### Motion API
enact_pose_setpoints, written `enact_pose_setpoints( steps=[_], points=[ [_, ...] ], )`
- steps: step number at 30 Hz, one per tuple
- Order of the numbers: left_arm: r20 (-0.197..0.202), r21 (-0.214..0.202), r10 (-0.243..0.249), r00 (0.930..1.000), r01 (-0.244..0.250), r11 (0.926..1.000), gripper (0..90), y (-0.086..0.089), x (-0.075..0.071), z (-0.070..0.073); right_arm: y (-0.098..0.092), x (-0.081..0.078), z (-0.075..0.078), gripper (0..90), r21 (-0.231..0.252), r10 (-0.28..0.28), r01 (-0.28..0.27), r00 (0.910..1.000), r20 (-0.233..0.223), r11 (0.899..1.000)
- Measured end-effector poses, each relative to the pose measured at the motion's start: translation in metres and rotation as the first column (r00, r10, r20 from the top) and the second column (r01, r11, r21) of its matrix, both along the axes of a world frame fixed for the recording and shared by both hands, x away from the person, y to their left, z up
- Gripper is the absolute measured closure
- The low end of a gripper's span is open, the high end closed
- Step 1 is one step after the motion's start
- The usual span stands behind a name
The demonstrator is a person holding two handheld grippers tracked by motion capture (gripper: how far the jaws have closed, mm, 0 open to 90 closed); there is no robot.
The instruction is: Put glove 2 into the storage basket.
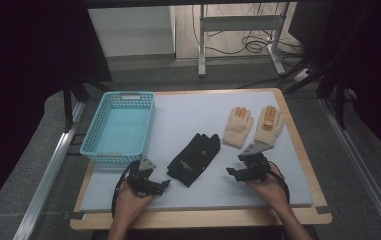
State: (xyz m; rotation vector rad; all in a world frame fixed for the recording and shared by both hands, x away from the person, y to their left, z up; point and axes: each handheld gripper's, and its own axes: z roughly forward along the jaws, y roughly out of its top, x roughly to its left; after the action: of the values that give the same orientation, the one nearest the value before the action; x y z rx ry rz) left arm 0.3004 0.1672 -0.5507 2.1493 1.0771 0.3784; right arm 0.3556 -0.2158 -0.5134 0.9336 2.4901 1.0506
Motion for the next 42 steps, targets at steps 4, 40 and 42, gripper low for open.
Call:
enact_pose_setpoints(
  steps=[4,40,42],
  points=[
    [0.000,0.001,0.000,1.0000,0.000,1.0000,3.4,0.000,0.000,0.000,-0.021,0.002,-0.006,19.7,-0.012,-0.059,0.059,0.9982,0.012,0.998],
    [-0.029,-0.063,-0.101,0.9945,0.099,0.9931,0.0,-0.049,0.024,0.036,-0.029,0.001,-0.018,15.7,-0.023,-0.101,0.102,0.9941,0.040,0.995],
    [-0.046,-0.033,-0.104,0.9935,0.103,0.9941,0.0,-0.064,0.038,0.038,-0.029,0.001,-0.018,15.7,-0.023,-0.100,0.101,0.9941,0.041,0.995]
  ],
)
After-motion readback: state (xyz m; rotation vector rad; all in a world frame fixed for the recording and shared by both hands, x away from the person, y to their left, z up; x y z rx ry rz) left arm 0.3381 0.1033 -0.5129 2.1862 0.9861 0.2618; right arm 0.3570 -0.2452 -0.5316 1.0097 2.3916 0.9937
